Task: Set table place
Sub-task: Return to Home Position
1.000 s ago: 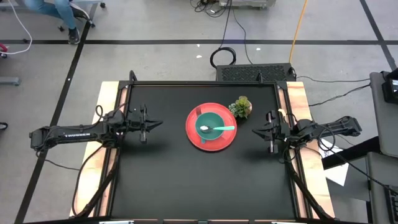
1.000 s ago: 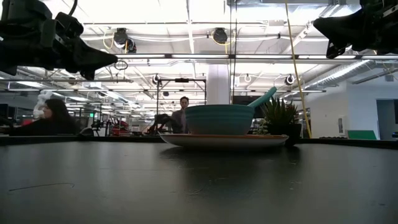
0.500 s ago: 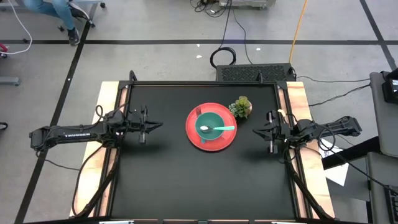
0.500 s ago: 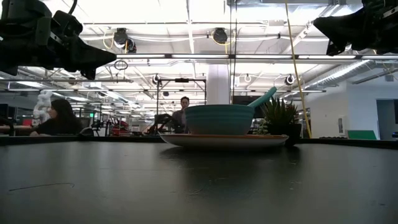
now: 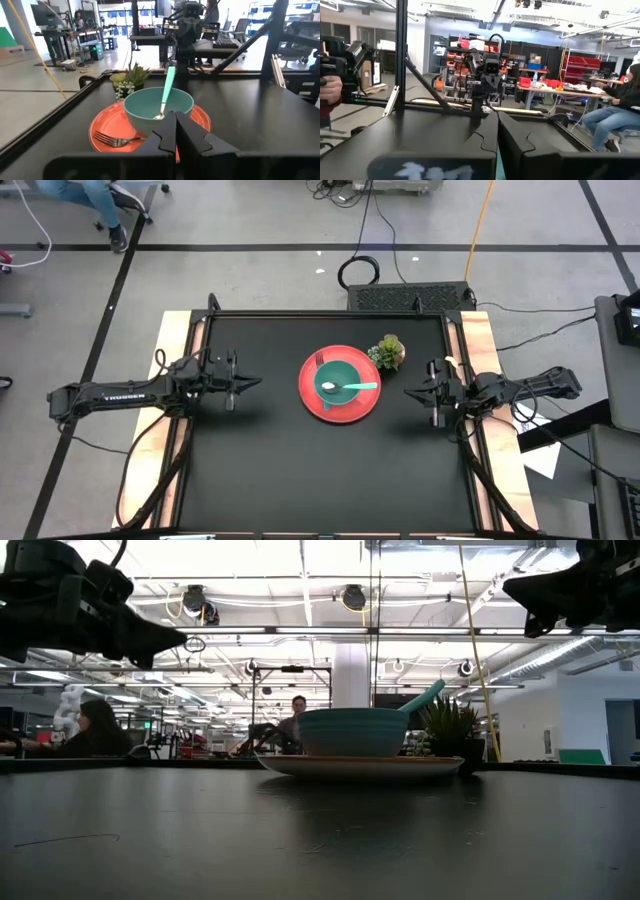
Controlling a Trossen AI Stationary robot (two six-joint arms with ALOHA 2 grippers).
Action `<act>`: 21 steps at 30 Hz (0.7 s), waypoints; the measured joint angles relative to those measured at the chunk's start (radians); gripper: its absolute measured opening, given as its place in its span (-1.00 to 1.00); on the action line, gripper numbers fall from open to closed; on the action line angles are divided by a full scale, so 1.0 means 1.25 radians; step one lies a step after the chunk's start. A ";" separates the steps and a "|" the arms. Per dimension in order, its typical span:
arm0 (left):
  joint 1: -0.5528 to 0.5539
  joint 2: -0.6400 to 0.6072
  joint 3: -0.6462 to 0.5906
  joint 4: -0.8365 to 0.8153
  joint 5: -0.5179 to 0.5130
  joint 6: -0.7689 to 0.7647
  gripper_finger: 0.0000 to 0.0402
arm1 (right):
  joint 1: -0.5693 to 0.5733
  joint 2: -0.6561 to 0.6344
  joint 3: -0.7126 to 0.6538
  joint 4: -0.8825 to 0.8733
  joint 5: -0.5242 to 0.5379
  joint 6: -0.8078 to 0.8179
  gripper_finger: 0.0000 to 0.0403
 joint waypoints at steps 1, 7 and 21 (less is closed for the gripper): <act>0.000 0.000 0.000 0.002 0.002 0.001 -0.97 | 0.000 0.000 0.000 0.001 0.000 0.004 -1.00; 0.000 0.000 0.000 0.002 0.008 0.012 -0.95 | 0.000 -0.001 -0.029 0.096 0.000 -0.007 -1.00; 0.000 0.000 0.000 -0.016 0.003 0.034 -0.97 | 0.000 0.000 -0.044 0.053 0.000 -0.015 -1.00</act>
